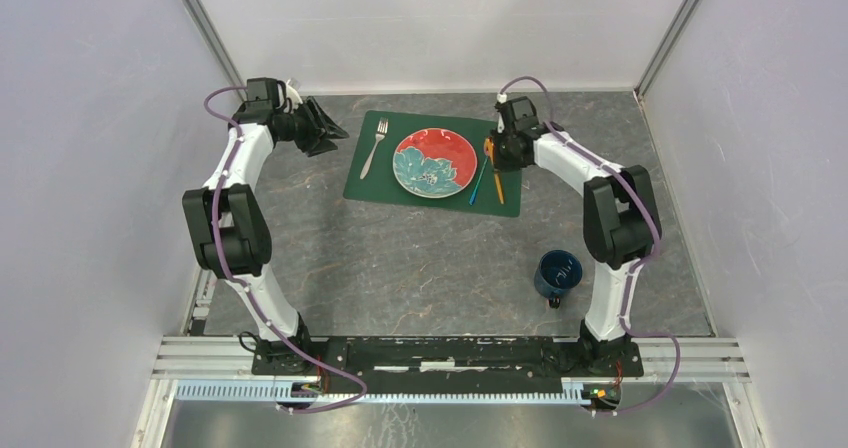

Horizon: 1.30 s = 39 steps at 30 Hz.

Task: Set the dinner table for one person
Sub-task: Place the knife on the napkin.

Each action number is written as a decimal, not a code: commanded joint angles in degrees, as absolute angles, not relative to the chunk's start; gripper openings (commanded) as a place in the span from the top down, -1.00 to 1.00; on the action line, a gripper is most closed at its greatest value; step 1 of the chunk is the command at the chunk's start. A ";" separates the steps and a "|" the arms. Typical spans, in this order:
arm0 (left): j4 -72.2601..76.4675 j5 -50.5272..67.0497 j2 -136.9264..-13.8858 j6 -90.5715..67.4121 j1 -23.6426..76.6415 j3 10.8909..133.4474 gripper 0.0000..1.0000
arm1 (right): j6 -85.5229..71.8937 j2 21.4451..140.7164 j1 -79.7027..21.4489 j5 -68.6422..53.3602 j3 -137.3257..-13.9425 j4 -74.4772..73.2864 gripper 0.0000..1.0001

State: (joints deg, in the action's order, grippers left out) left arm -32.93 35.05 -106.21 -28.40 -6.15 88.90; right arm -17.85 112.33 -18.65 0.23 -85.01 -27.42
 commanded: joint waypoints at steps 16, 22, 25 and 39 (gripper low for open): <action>-33.80 36.92 -102.24 -23.60 -7.53 88.81 -0.10 | -30.14 117.47 -21.27 16.36 -91.69 -36.22 1.00; -33.77 37.00 -102.13 -23.48 -7.54 88.69 -0.10 | -32.74 118.17 -21.41 16.42 -92.21 -36.23 1.00; -33.76 36.94 -102.13 -23.36 -7.55 88.60 -0.10 | -33.52 118.85 -21.53 16.46 -92.98 -36.54 1.00; -33.83 37.00 -101.80 -22.93 -7.92 88.00 -0.10 | -38.06 120.80 -22.42 16.31 -93.77 -34.25 1.00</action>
State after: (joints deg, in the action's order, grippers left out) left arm -34.17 35.11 -104.88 -26.55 -7.44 88.40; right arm -35.92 119.04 -21.78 15.55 -91.09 -35.59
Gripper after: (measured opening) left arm 0.550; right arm 0.085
